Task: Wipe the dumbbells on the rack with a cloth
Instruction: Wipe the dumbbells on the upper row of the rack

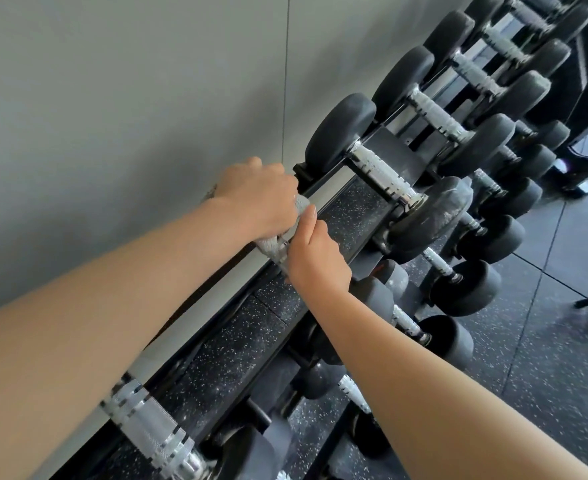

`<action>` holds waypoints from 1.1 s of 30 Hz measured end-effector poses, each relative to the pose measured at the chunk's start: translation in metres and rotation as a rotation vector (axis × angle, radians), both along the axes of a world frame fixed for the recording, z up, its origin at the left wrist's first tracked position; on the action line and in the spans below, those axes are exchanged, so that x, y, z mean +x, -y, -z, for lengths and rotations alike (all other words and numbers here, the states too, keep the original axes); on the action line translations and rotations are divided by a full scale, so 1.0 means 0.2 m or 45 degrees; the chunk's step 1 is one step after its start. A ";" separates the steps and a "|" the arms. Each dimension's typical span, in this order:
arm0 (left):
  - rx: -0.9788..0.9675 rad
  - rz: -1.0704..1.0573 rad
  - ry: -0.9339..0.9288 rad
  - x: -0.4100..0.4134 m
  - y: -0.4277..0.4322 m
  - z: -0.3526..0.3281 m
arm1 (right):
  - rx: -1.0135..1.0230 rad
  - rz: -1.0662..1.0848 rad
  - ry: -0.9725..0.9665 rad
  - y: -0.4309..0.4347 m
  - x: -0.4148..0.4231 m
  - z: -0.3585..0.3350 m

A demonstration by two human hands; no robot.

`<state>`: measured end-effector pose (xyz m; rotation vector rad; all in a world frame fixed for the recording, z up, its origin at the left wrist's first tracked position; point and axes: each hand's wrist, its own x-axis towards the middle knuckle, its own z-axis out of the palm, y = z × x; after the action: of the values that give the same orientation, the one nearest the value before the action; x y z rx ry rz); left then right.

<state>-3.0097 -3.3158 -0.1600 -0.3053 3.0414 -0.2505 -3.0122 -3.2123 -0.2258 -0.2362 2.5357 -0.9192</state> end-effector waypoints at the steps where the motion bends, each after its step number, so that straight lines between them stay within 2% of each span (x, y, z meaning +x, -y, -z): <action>1: -0.021 -0.014 0.093 -0.04 0.00 -0.01 | 0.008 -0.004 -0.005 0.00 0.00 0.00; 6: 0.068 -0.106 0.397 -0.18 -0.03 -0.08 | -0.047 0.067 0.026 0.00 0.00 -0.02; 10: 0.099 -0.079 0.372 -0.16 0.00 -0.08 | -0.063 0.091 0.017 0.00 0.00 -0.02; 13: 0.120 -0.048 0.205 -0.09 0.02 -0.06 | -0.099 0.105 0.023 0.00 0.00 -0.02; 18: 0.484 0.161 -0.496 0.16 0.11 0.07 | -0.188 0.208 0.091 0.00 -0.01 -0.04; 20: 0.475 0.213 -0.607 0.23 0.12 0.11 | -0.185 0.207 0.094 0.00 0.00 -0.04; 23: 0.429 0.150 -0.548 0.21 0.10 0.08 | -0.211 0.201 0.097 0.00 -0.01 -0.02; 28: 0.382 -0.016 -0.220 0.04 0.09 0.00 | -0.222 0.179 0.088 0.01 -0.03 0.01; 30: 0.427 -0.142 -0.117 -0.01 0.08 -0.04 | -0.218 0.159 0.075 0.01 -0.03 0.01; 33: 0.619 -0.245 -0.010 -0.10 0.08 -0.05 | -0.218 0.179 0.047 0.01 -0.03 0.01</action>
<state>-3.0292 -3.3322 -0.1510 -0.5482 2.9222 0.4929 -3.0179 -3.2141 -0.2272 -0.0918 2.4664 -1.1860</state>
